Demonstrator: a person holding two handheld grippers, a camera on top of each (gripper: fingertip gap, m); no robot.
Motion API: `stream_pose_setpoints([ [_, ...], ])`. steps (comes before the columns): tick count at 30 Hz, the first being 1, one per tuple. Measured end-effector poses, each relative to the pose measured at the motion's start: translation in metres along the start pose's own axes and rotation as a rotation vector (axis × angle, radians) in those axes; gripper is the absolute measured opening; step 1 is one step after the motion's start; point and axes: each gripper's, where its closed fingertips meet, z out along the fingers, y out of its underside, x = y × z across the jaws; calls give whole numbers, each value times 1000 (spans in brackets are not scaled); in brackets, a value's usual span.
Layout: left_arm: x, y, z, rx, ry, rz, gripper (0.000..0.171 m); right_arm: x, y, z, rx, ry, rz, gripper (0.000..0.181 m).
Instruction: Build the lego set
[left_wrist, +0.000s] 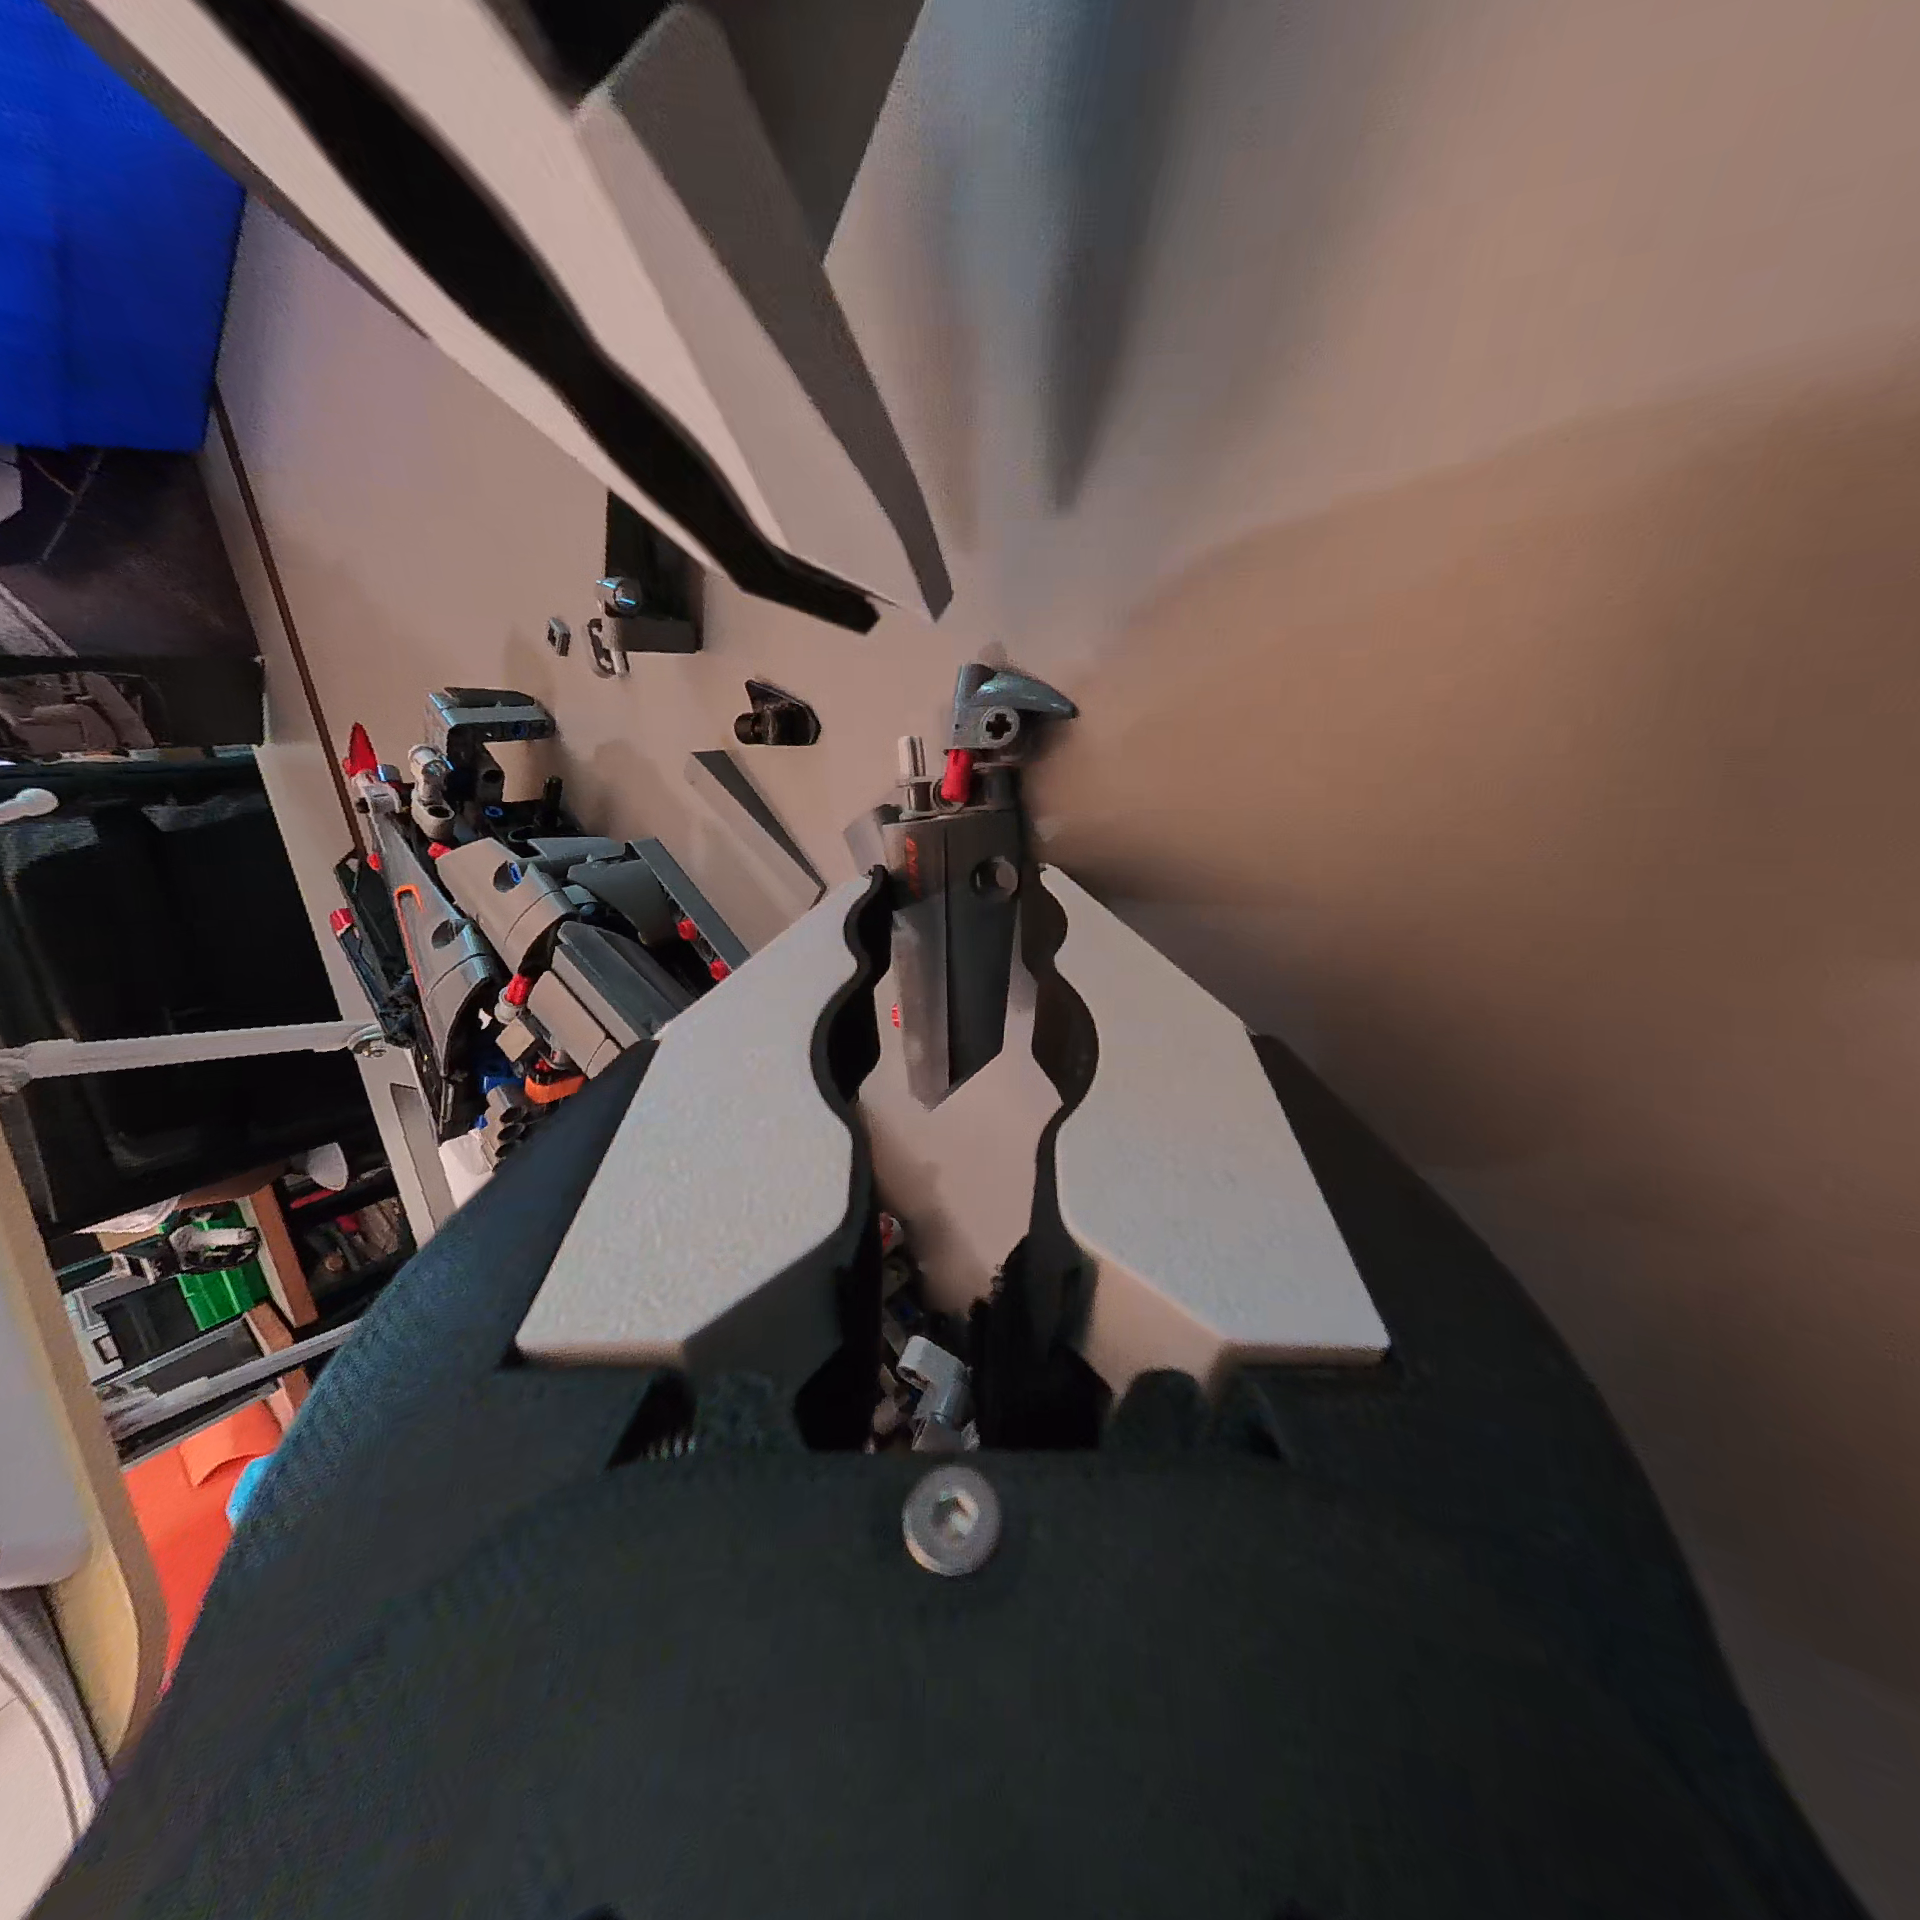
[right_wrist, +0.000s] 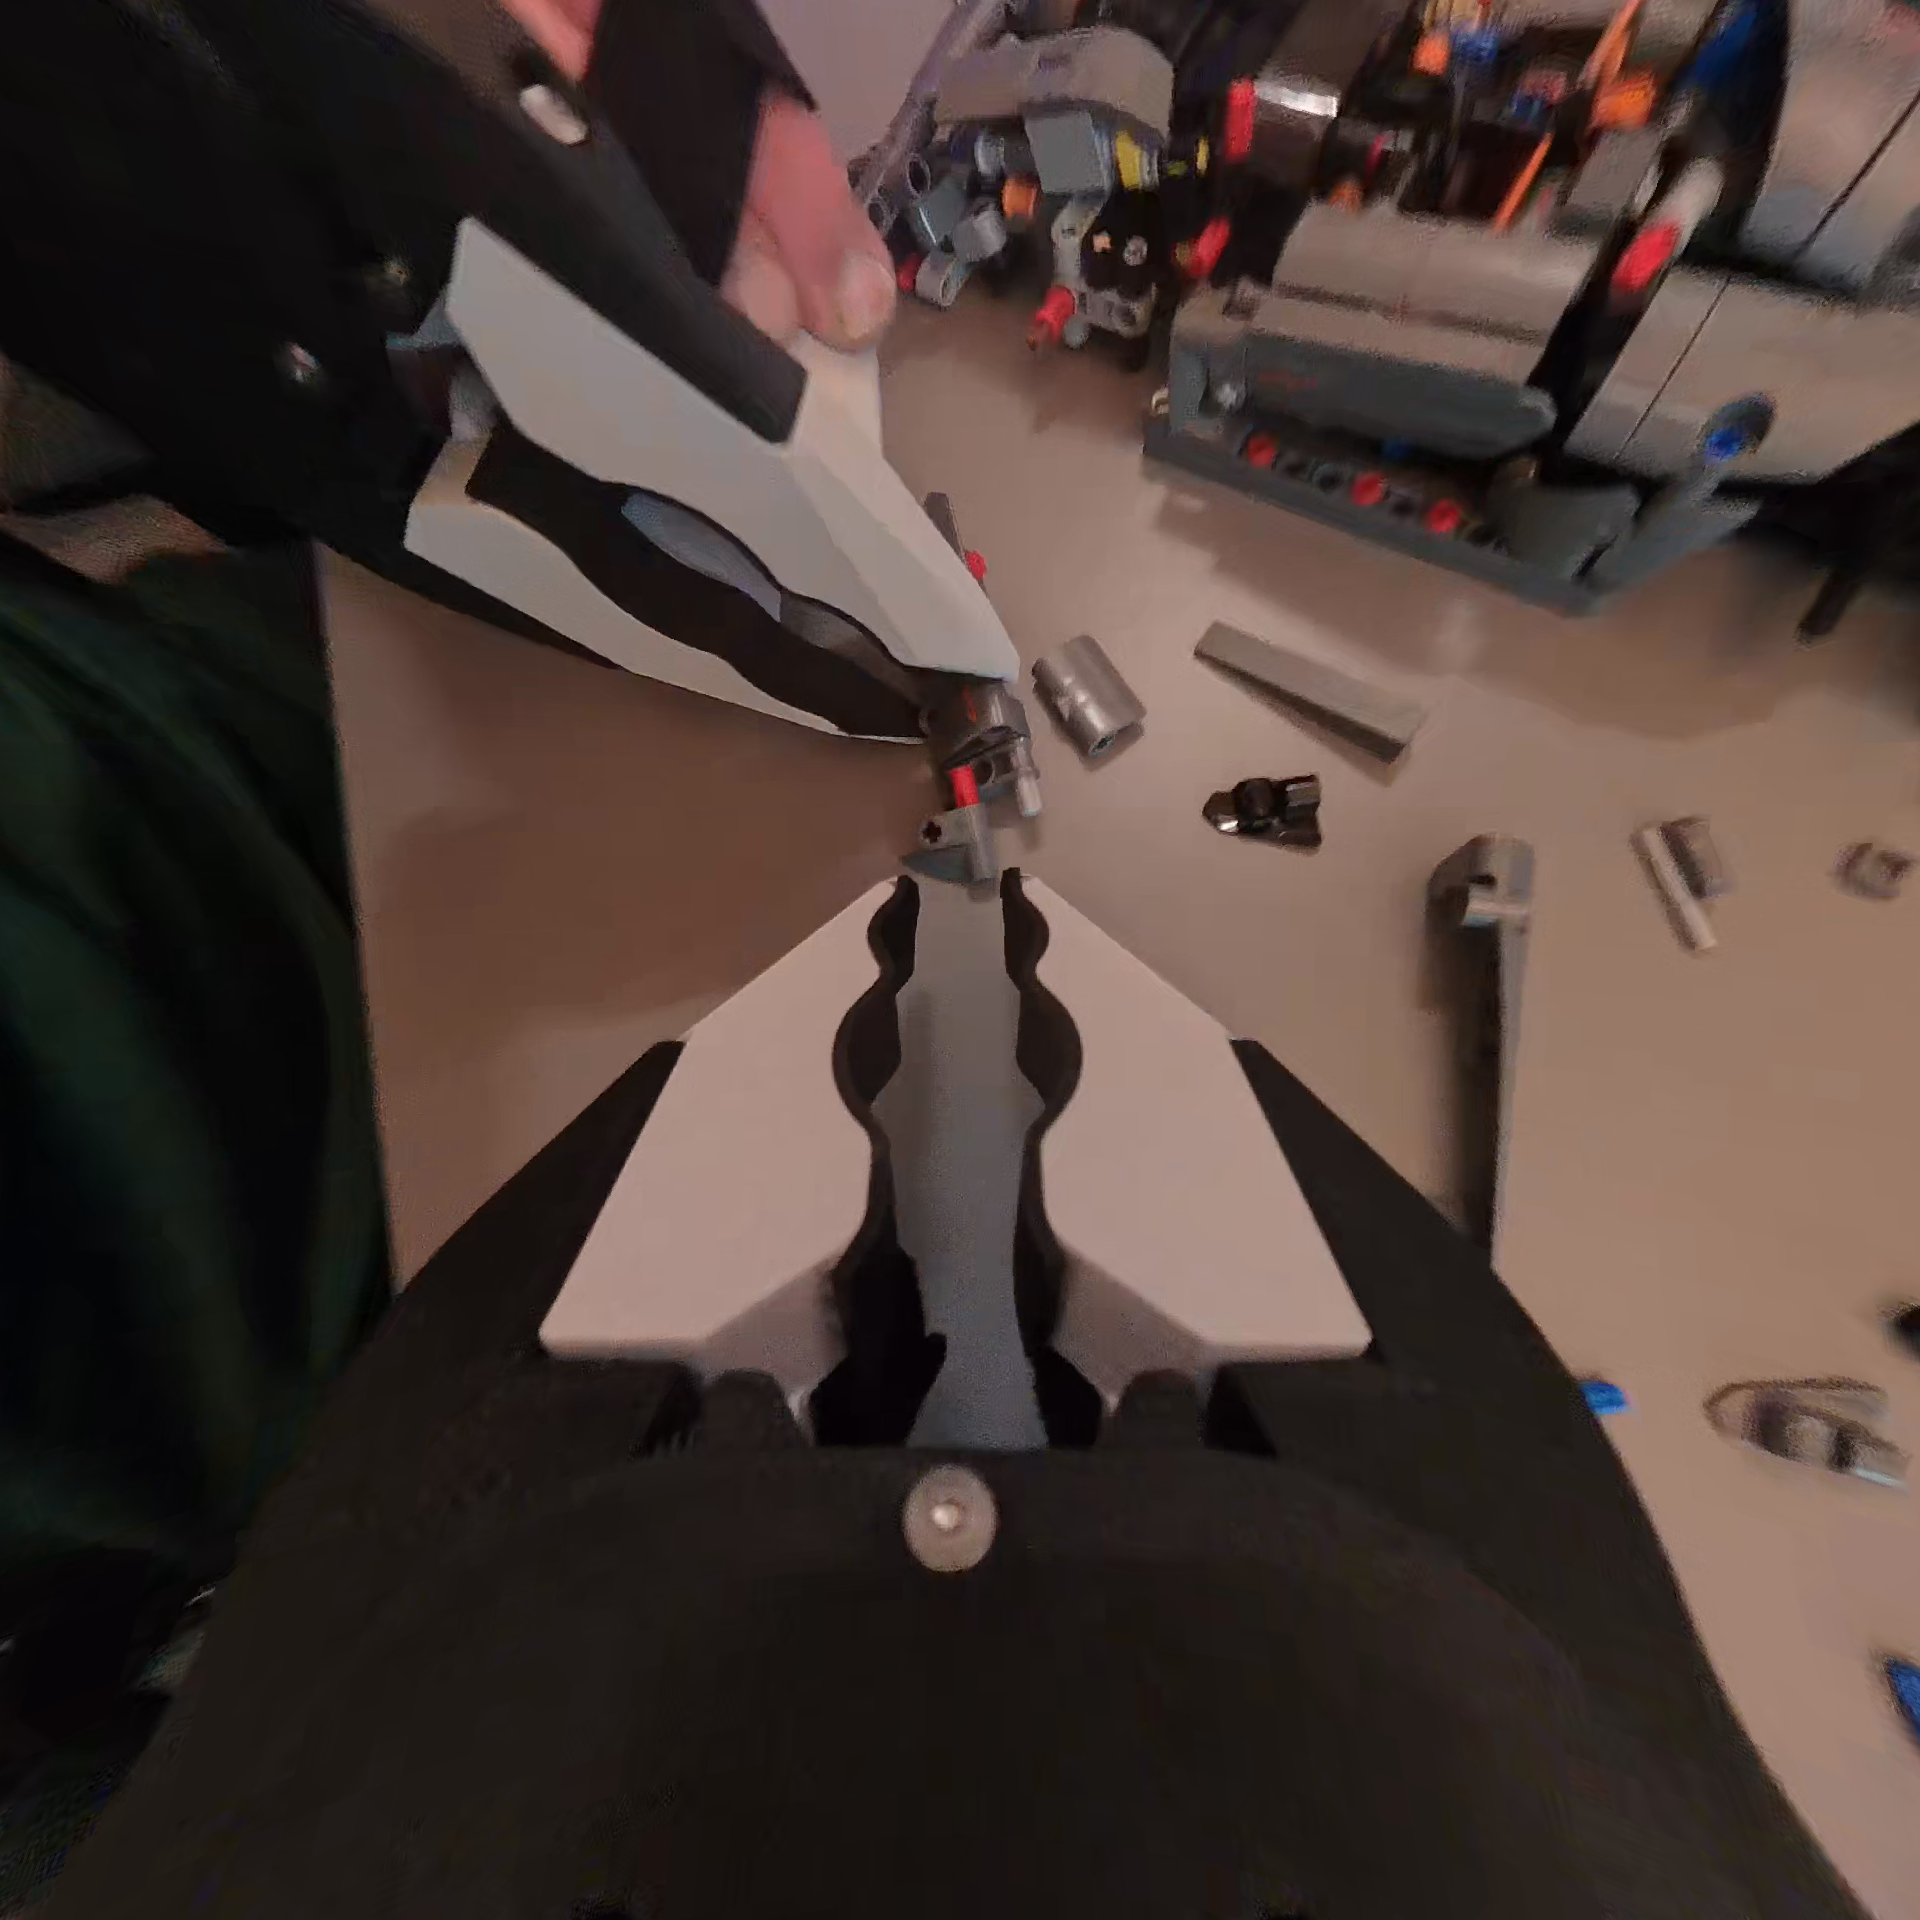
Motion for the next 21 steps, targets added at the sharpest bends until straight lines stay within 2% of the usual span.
stream_pose_setpoints([
  [2, 0, 0, 0, 0, 12, -6, 23, -3, 6, 5, -28, 59, -62, 14],
  [7, 0, 0, 0, 3, 21, -14, 23, -5, 4, 20, 1, 95, -89, 23],
  [14, 0, 0, 0, 7, 18, -16, 23, -8, -1, 27, 43, 109, -118, 10],
  [15, 0, 0, 0, 7, 18, -16, 23, -11, -4, 24, 66, 93, -117, 0],
  [21, 2, -2, -1, 16, 66, -51, 23, -11, 1, 17, 55, 74, -112, 2],
])
